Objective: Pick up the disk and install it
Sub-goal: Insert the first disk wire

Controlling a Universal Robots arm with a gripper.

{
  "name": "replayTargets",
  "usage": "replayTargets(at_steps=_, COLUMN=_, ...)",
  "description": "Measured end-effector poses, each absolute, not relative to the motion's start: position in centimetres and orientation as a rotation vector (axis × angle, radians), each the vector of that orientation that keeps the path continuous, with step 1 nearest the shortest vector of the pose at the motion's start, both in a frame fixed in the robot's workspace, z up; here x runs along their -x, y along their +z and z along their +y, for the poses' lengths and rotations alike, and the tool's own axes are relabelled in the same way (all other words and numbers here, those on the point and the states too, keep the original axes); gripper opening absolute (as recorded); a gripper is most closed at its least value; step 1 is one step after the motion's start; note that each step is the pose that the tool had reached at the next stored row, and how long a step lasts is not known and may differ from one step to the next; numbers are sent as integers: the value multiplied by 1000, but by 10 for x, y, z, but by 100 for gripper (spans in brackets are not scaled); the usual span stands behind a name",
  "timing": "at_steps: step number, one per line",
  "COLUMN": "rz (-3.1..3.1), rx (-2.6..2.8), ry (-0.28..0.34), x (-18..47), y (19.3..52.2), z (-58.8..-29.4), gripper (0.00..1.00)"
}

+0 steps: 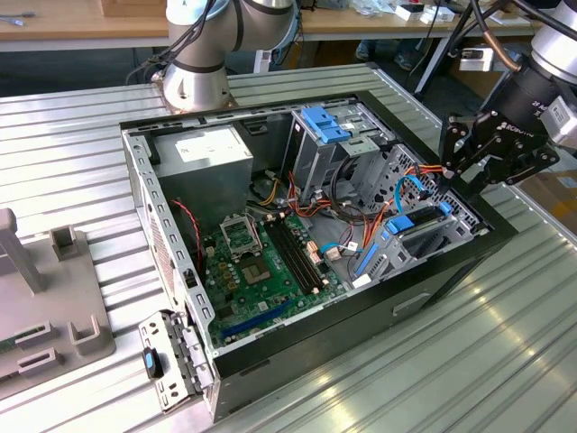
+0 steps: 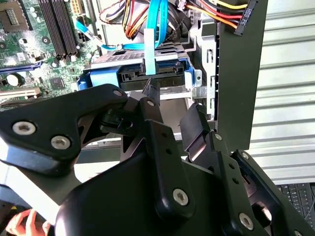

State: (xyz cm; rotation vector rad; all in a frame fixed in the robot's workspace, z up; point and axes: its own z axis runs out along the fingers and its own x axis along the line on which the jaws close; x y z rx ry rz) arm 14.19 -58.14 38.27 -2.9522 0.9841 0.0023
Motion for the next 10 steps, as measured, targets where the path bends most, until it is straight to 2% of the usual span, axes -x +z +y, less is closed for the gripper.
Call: replayTargets(at_steps=10, rz=774, rx=3014, ry=6, x=-142, y=383, z=-580, gripper=44)
